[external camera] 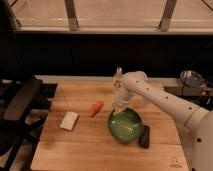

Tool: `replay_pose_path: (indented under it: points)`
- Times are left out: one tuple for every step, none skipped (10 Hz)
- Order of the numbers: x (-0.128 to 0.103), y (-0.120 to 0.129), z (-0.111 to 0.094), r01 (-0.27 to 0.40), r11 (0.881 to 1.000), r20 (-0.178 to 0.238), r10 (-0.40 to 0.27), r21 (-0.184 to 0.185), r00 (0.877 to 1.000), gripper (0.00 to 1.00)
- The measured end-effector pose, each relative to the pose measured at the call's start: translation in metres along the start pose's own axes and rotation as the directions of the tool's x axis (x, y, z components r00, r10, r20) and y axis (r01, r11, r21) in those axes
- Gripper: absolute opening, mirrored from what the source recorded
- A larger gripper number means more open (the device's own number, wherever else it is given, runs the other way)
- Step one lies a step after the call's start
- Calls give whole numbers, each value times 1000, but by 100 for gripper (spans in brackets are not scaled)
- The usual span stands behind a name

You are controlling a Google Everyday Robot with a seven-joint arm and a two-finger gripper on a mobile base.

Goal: Drag the ceramic bowl in a circle

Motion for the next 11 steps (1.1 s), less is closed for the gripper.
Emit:
replay_pose_path:
  points:
    - [-9,4,2,14,1000,6,-13,-15,1000,0]
    - [-16,3,5,28,999,15,-27,-23,1000,0]
    - [-33,-3,11,65,997,45,-64,-30,997,0]
    - [-47,-8,16,94,995,64,-92,-34,994,0]
    - [-68,-19,23,139,990,93,-135,-36,987,0]
    - [-93,-34,33,198,980,131,-192,-33,973,0]
    - [-107,-44,39,235,972,160,-228,-24,960,0]
    - [-117,-56,45,271,962,188,-263,-16,946,0]
    - [-123,-74,51,304,953,202,-297,-3,933,0]
    - [-124,-87,55,313,950,199,-307,0,931,0]
    - [-122,-91,56,311,950,194,-306,2,932,0]
